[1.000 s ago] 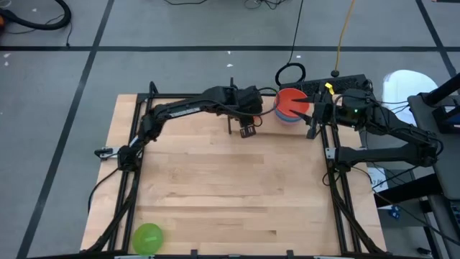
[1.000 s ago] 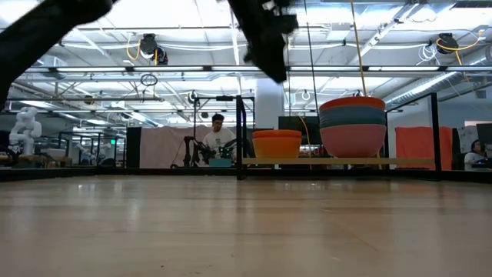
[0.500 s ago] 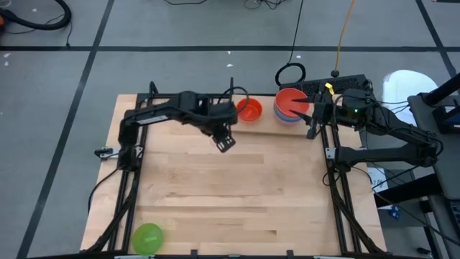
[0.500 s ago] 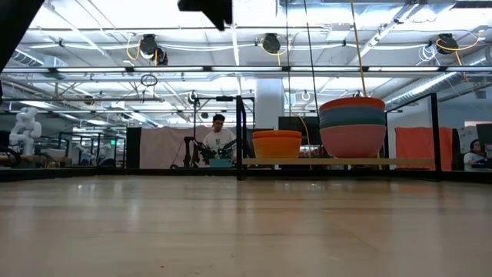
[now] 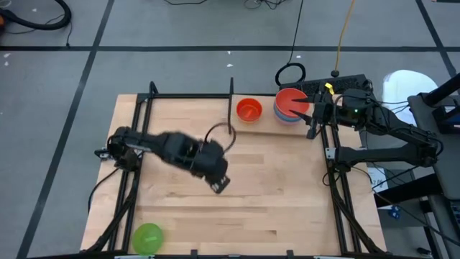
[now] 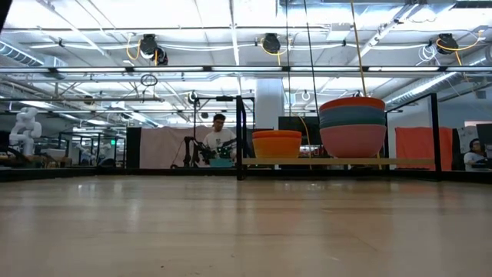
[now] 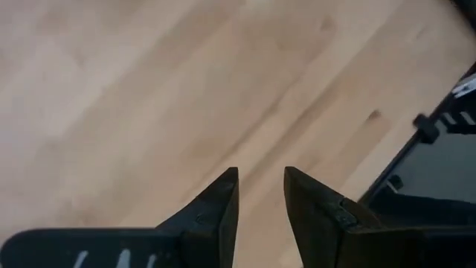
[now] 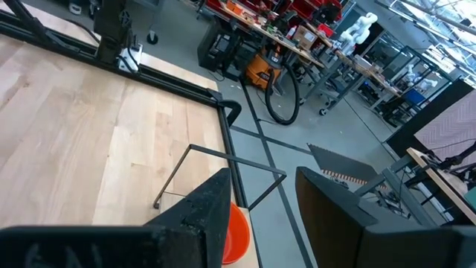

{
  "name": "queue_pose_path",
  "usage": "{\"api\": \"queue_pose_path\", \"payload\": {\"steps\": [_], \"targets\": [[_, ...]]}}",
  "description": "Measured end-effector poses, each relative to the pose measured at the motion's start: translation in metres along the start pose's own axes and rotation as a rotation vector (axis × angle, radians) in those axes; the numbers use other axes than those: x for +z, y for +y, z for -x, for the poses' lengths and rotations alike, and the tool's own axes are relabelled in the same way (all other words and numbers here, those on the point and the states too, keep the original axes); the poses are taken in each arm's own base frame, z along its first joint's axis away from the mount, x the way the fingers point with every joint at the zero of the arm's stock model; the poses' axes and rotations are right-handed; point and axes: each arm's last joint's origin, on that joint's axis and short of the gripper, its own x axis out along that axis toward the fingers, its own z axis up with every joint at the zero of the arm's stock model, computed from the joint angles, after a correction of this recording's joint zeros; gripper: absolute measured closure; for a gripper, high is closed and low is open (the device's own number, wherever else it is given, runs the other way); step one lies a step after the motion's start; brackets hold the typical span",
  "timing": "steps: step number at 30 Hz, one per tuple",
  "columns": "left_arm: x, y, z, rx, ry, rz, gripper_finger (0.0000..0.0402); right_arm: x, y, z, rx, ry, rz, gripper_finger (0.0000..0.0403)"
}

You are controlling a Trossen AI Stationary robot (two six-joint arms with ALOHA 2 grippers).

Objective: Place and stack bowls onto a shelf
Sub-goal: Stack the transparent green bowl on top of the transparent orange bowl on the shelf

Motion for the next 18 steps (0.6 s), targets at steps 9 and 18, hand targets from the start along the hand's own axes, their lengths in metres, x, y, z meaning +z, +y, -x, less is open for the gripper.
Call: {"api": "queue_pose_path", "payload": {"steps": [9, 18], "targets": [[-0.089, -0.022, -0.042, 0.160, 0.218, 0.163, 0.0289, 0.000, 0.000, 0.000, 0.001, 0.000, 0.000, 0.0259], [-0.173, -0.018, -0.067, 0.405, 0.346, 0.435, 0.0289, 0.000, 0.000, 0.000, 0.002, -0.001, -0.025, 0.0259]]}}
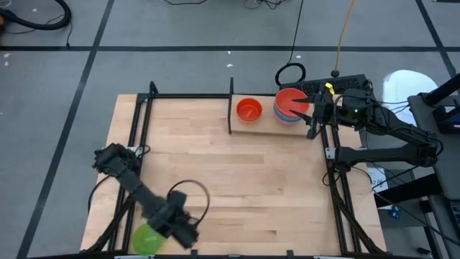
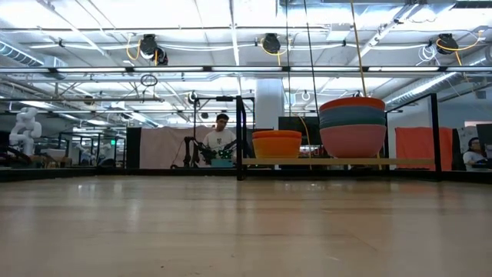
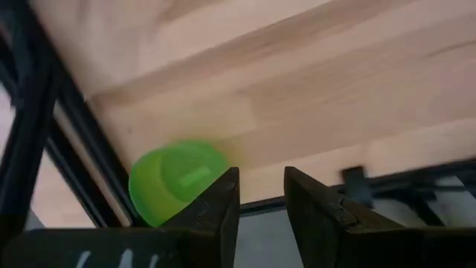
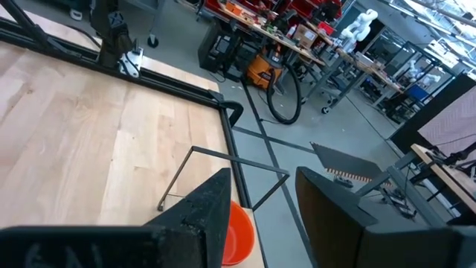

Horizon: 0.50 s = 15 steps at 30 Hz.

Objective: Place and stack bowls onto a shelf
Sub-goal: Stack the transparent green bowl on top of the transparent orange bowl on the shelf

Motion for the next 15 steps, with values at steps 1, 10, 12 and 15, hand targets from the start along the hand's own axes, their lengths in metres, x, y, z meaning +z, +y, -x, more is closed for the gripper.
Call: {"api": "queue_pose_path", "payload": {"steps": [1, 10, 12, 15], "targets": [[-0.006, 0.003, -0.005, 0.012, -0.006, 0.025, 0.0289, 0.000, 0.000, 0.000, 0.000, 0.000, -0.006, 0.0259], [-0.067, 0.024, -0.041, -0.035, 0.000, 0.200, 0.0289, 0.000, 0.000, 0.000, 0.000, 0.000, -0.039, 0.0259], [-0.076, 0.024, -0.051, -0.071, 0.028, 0.197, 0.0289, 0.000, 0.000, 0.000, 0.000, -0.001, -0.043, 0.0259], [-0.084, 0.022, -0.064, -0.117, 0.056, 0.174, 0.0289, 0.000, 0.000, 0.000, -0.001, -0.003, -0.043, 0.0259]]}}
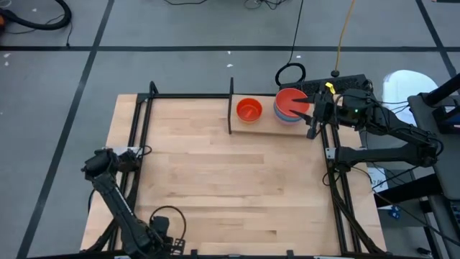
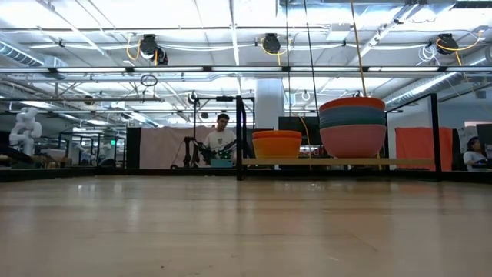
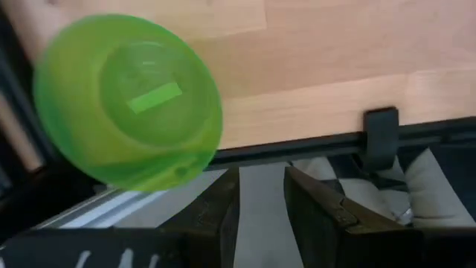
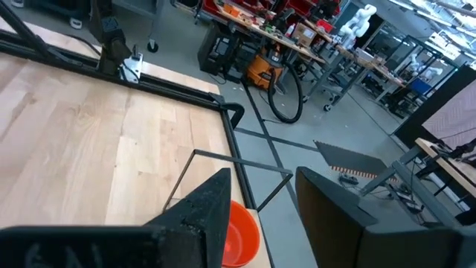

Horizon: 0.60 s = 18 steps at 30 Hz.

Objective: Place and stack bowls onto a shelf
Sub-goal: Stack the transparent green bowl on top of the transparent orange bowl on the shelf

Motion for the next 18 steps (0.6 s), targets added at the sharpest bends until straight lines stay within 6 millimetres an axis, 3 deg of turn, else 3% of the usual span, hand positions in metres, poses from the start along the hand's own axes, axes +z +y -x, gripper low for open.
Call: {"api": "queue_pose_path", "payload": {"steps": [7, 18], "targets": [[0.001, 0.010, -0.038, 0.041, 0.041, -0.004, 0.0289, 0.003, -0.001, 0.000, -0.014, -0.028, -0.024, 0.0259], [0.005, 0.022, -0.073, 0.031, 0.058, -0.072, 0.0289, 0.003, -0.001, 0.000, -0.014, -0.030, -0.030, 0.0259]]}}
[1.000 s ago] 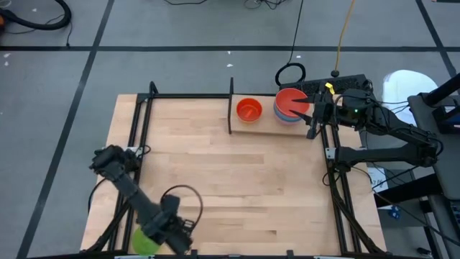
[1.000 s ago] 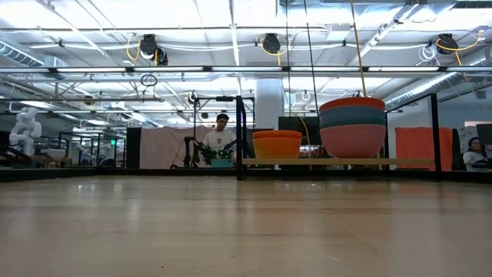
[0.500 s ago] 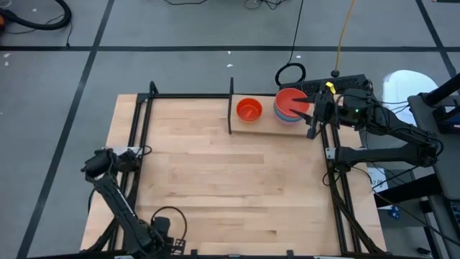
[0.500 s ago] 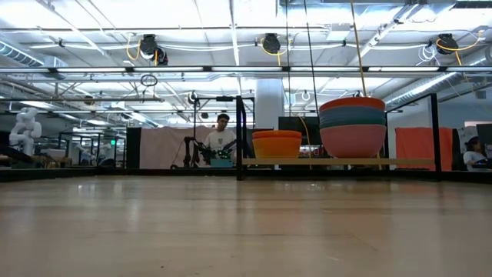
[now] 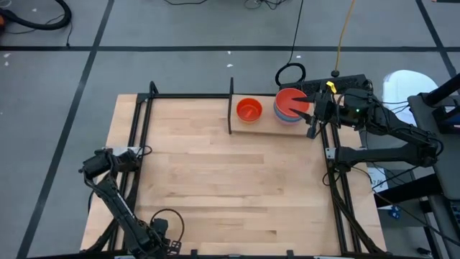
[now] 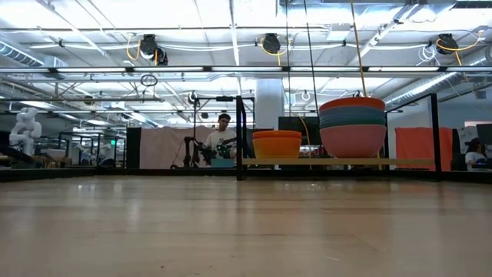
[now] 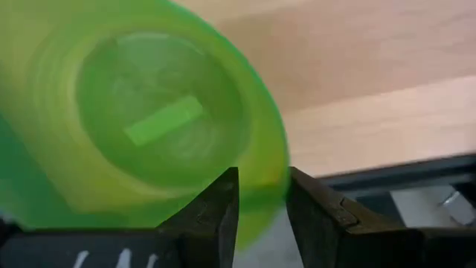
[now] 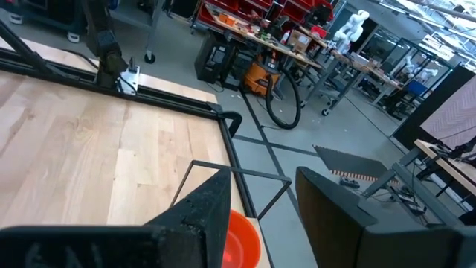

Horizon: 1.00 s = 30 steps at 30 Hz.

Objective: Place and stack bowls onto a shelf
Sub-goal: Stack the transparent green bowl on top of the transparent orange bowl on the shelf

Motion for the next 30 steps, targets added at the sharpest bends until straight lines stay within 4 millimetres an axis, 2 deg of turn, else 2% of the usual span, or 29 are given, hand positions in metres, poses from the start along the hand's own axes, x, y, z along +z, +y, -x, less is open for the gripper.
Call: {"api": "queue_pose_path", "payload": {"steps": [5, 7, 11, 16, 23, 26, 30], "targets": [[0.009, 0.004, -0.011, 0.027, -0.026, -0.007, 0.0296, 0.000, 0.000, 0.000, -0.001, -0.001, 0.000, 0.0259], [0.015, 0.004, -0.013, 0.042, -0.036, 0.008, 0.0318, 0.000, 0.000, 0.000, -0.001, -0.001, 0.000, 0.0259], [0.021, 0.000, -0.013, 0.049, -0.039, -0.031, 0.0387, 0.000, 0.000, 0.000, -0.001, -0.001, 0.000, 0.0259], [0.035, -0.012, -0.008, 0.041, -0.070, -0.086, 0.0395, 0.000, 0.000, 0.000, -0.001, -0.001, 0.004, 0.0259], [0.075, -0.043, 0.023, 0.098, -0.136, -0.297, 0.0397, 0.000, 0.000, 0.000, -0.002, -0.001, 0.007, 0.0259], [0.100, -0.055, 0.045, 0.167, -0.159, -0.399, 0.0397, 0.000, 0.000, 0.000, -0.001, -0.001, 0.007, 0.0259], [0.136, -0.071, 0.086, 0.238, -0.207, -0.528, 0.0398, 0.000, 0.000, 0.000, -0.002, -0.001, 0.008, 0.0259]]}}
